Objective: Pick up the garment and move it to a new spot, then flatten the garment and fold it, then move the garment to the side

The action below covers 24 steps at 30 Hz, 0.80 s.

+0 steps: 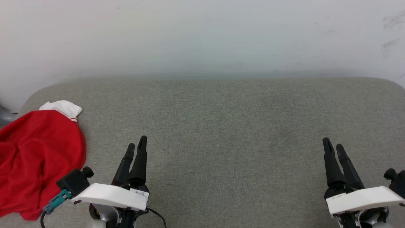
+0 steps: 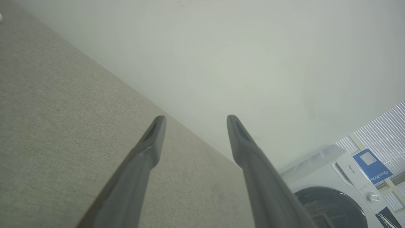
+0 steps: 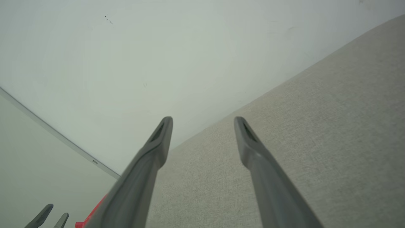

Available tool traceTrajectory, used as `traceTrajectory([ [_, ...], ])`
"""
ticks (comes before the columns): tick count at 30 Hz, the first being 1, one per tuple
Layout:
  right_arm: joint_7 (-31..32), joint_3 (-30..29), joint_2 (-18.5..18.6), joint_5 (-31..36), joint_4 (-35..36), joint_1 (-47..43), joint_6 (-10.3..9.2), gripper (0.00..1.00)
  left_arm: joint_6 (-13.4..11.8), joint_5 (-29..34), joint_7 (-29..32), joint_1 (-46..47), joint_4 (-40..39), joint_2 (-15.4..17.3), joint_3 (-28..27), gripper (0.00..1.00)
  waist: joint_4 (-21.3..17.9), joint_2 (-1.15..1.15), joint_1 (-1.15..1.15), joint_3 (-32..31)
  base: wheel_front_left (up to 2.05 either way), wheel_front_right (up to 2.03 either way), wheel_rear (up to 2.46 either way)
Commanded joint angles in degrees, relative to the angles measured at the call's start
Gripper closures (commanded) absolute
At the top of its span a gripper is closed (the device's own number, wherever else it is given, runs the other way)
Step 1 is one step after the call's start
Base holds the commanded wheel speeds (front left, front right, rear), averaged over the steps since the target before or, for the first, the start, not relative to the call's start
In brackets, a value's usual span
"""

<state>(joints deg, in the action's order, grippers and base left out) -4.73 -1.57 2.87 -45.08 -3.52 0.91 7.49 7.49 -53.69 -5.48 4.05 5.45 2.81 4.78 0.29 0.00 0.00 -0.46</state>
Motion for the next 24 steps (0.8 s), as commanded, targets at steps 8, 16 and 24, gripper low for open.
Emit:
traceTrajectory([
  [8,0.8,-1.2,0.1,10.0,1.8,0.3,0.0,0.0,-1.0,11.7,-1.8,-0.7,-2.0,0.1,-0.3,0.0,0.1,0.0,0.0,-0.1,0.0,0.0,0.0],
  [16,2.1,-1.9,0.1,18.4,3.1,-0.5,0.0,0.0,-1.5,20.9,-3.0,-1.3,-2.1,0.2,-1.1,0.0,0.2,0.0,0.0,-0.3,0.0,0.0,0.0],
  [24,2.9,-2.1,0.0,25.1,4.6,-1.7,0.0,0.0,-1.9,27.5,-4.2,-1.7,-1.6,0.6,-1.6,0.0,0.2,0.0,0.0,-0.3,0.0,0.0,0.0],
])
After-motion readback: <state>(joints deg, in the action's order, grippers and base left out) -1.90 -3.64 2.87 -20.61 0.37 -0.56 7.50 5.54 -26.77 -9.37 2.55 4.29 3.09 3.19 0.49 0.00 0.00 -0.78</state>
